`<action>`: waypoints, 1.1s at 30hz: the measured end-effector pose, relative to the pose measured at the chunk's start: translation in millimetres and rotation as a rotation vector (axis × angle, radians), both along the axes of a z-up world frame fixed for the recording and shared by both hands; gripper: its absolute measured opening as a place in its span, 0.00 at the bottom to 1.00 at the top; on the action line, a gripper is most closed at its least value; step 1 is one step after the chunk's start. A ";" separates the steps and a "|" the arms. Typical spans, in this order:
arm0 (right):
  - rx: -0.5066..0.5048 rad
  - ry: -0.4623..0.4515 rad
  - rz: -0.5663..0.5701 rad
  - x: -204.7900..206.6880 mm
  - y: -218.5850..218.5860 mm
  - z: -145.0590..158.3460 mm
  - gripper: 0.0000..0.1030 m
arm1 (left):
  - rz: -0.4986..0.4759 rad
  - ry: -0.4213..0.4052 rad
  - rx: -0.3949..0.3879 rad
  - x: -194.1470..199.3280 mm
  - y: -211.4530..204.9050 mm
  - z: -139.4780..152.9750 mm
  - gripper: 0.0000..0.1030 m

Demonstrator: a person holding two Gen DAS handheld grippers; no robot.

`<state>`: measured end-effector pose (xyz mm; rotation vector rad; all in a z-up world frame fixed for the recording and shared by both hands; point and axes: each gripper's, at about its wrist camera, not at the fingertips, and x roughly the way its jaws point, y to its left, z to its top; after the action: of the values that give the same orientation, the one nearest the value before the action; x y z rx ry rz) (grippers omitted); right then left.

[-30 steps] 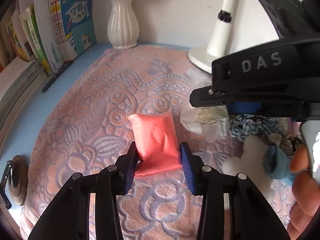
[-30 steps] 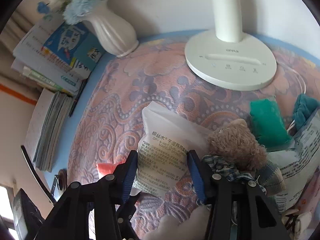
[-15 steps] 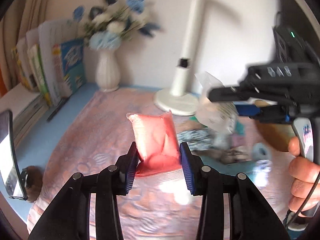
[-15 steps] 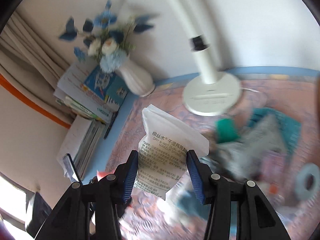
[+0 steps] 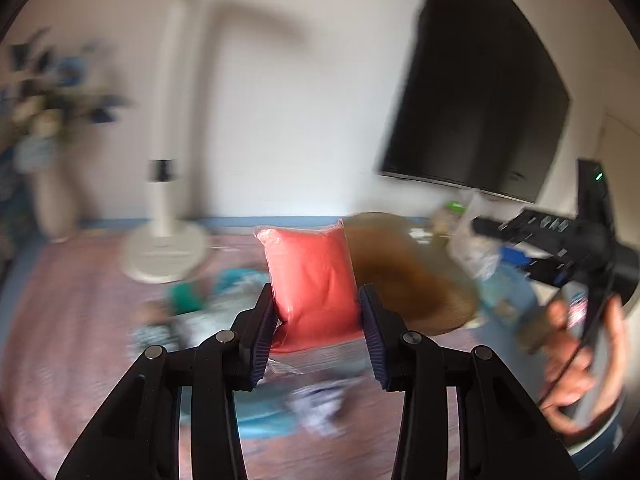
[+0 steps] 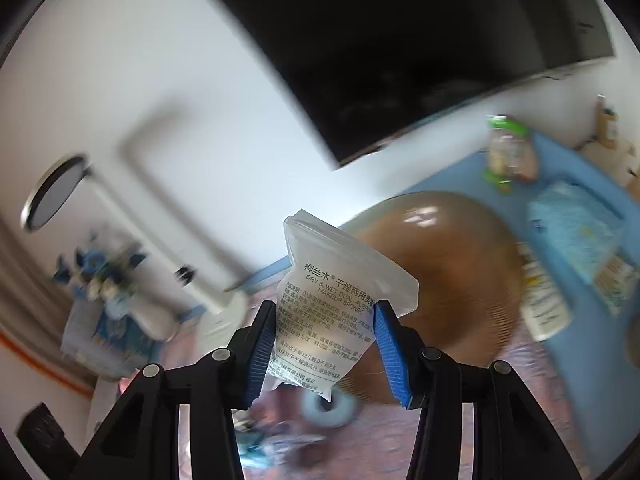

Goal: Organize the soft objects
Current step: 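Carry the pouch and bag to the amber bowl and open both tools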

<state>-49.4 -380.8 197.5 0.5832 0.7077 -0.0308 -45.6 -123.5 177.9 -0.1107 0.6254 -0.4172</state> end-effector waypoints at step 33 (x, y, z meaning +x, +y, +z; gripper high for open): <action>-0.128 0.021 0.213 -40.7 94.5 -14.8 0.70 | 0.127 -0.089 0.061 -57.0 64.2 28.4 0.77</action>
<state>-90.1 -286.3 182.7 0.3829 0.7796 0.1149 -102.7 -59.3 206.2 -0.0733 0.5399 -0.2782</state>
